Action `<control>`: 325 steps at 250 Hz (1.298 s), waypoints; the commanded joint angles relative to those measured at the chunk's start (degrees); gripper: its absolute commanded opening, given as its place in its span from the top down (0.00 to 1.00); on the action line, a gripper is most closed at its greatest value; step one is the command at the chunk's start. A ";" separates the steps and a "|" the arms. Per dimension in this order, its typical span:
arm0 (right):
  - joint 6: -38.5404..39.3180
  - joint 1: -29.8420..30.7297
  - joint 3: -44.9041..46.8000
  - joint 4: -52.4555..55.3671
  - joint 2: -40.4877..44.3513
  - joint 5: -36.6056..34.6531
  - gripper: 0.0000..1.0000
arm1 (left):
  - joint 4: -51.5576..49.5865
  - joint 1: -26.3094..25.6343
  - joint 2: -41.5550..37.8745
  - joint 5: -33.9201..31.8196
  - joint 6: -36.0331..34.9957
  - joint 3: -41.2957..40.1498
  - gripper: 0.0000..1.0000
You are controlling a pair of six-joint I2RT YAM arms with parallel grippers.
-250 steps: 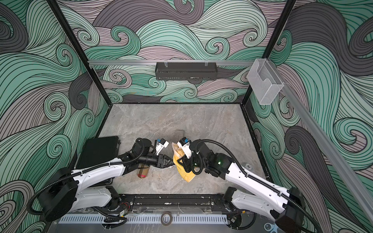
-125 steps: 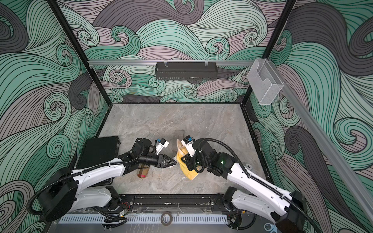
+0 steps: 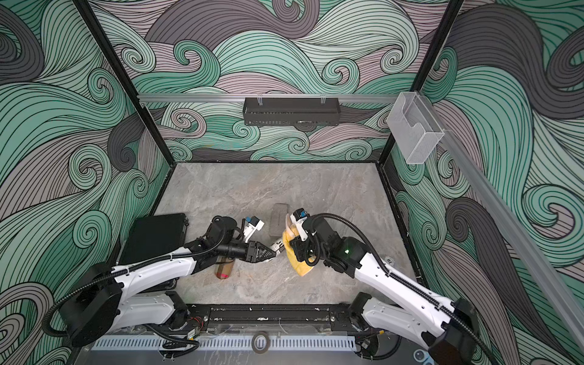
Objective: Wipe the eyeglass case
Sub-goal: Wipe the dirt from the eyeglass case.
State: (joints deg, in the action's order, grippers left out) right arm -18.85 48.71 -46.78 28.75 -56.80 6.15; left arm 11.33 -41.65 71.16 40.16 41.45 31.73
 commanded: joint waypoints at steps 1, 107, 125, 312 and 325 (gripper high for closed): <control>1.71 2.02 1.10 -5.96 -0.06 13.24 1.00 | 4.02 0.12 0.05 1.62 -0.83 1.15 0.59; -1.48 -3.11 0.04 1.83 0.84 -2.14 1.00 | 2.71 0.06 -2.60 0.36 -1.61 -0.52 0.59; 0.22 -1.58 0.81 -2.89 1.46 5.94 1.00 | 2.88 0.05 -2.60 0.44 -1.44 -0.52 0.59; 1.25 0.36 -0.02 -5.71 1.05 8.38 1.00 | 0.11 0.02 -7.00 -0.64 -2.65 -1.76 0.59; 1.21 0.77 0.59 -7.37 1.33 12.09 1.00 | -0.01 0.00 -6.64 -0.78 -2.67 -1.58 0.59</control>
State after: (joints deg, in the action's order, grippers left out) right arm -19.77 46.94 -46.89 27.81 -56.93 8.19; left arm 9.78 -41.54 65.01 37.95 40.45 28.71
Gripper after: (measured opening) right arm 0.148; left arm 0.541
